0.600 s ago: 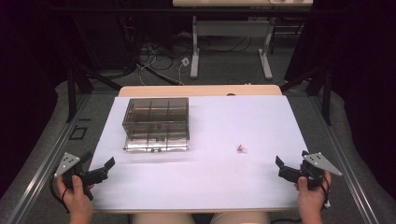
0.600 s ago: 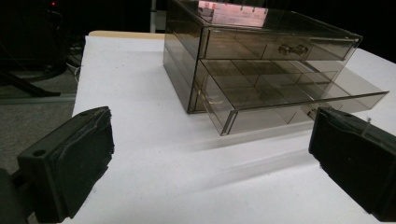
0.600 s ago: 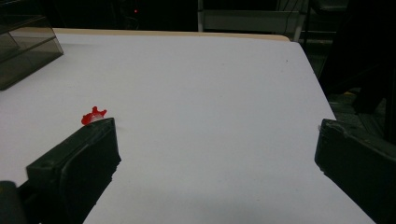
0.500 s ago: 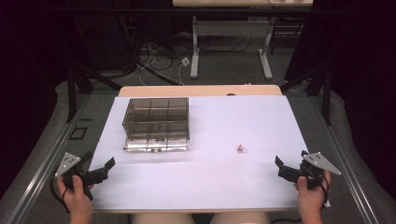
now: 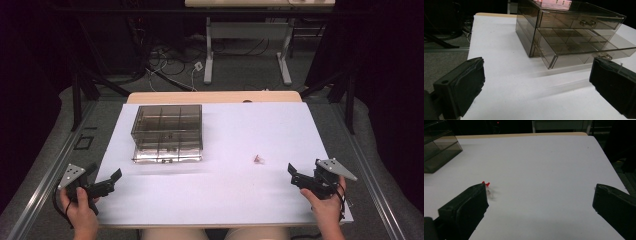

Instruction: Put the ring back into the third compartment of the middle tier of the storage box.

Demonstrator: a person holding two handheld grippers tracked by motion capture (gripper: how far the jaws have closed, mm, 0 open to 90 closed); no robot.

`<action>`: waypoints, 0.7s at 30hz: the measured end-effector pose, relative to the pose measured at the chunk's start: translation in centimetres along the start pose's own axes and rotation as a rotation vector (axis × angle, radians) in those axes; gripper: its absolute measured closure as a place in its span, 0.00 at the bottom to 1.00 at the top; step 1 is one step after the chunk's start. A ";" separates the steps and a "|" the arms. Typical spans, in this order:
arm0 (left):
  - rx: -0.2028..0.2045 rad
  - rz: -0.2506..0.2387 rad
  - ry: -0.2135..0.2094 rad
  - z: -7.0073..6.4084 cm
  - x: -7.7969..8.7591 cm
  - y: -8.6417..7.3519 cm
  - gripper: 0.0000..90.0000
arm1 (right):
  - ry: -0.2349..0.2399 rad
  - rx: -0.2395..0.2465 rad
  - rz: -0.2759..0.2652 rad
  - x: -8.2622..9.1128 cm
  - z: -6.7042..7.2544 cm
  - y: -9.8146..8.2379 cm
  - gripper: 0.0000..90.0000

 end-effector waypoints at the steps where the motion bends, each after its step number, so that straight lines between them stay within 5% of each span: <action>1: 0.000 0.000 0.000 0.0 0.0 0.0 0.00 | 0.000 0.000 0.000 0.0 0.0 0.0 0.00; 3: 0.003 0.000 0.004 0.1 0.0 0.0 0.00 | -0.011 -0.003 0.019 -0.1 0.3 0.4 0.00; 12: 0.005 0.001 0.009 0.2 0.0 0.0 0.00 | 0.089 0.022 0.063 -1.1 3.3 2.1 0.00; 21: 0.007 0.003 0.005 0.1 -0.1 -0.1 0.00 | 0.088 0.083 0.085 -2.8 4.6 2.7 0.09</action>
Point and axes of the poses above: each handheld gripper's, and its own axes: x roughly backward along the jaws, y roughly out of its top, z roughly to its left, the point moved 8 cm from there along -x, roughly forward along the jaws, and after that the axes turned 10 degrees about y, right-handed, at the moved point
